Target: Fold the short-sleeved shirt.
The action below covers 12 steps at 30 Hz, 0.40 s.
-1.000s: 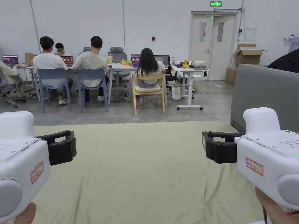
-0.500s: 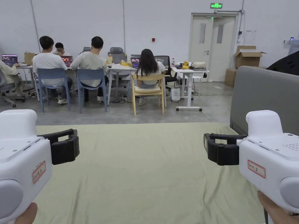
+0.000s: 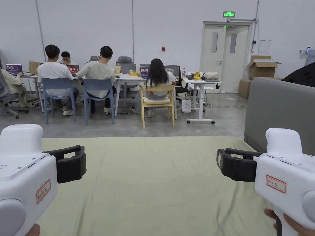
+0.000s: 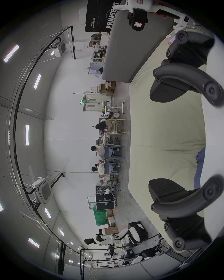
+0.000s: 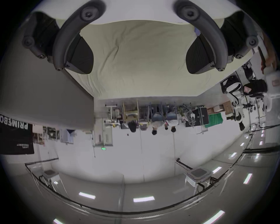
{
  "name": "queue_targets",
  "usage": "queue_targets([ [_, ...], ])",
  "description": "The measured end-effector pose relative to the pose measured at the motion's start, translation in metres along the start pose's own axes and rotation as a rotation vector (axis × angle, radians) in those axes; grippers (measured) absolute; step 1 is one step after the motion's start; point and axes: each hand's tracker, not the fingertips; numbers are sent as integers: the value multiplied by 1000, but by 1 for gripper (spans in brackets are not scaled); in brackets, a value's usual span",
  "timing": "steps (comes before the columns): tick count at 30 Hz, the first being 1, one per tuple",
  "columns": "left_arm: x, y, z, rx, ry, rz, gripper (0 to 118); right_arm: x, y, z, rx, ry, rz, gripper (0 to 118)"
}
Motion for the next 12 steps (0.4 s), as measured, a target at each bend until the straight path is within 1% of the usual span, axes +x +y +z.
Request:
queue_targets([
  [3,0,1,1,5,-14,22,109,-8,2,-5,-50,-90,-13,118],
  [5,1,1,0,8,-20,23,109,-11,2,-10,-106,-129,31,118],
  [6,1,1,-1,7,-18,20,109,-7,1,-13,-102,-89,22,118],
  [8,0,2,-2,1,-18,11,109,1,-2,-13,-52,-2,-55,118],
  [10,1,2,-2,2,-20,9,109,6,2,-15,-89,24,-118,118],
  [11,1,2,-2,5,-22,10,109,9,3,-15,-79,54,-143,118],
  [12,1,3,-3,4,-24,11,109,12,4,-14,-81,91,-140,118],
])
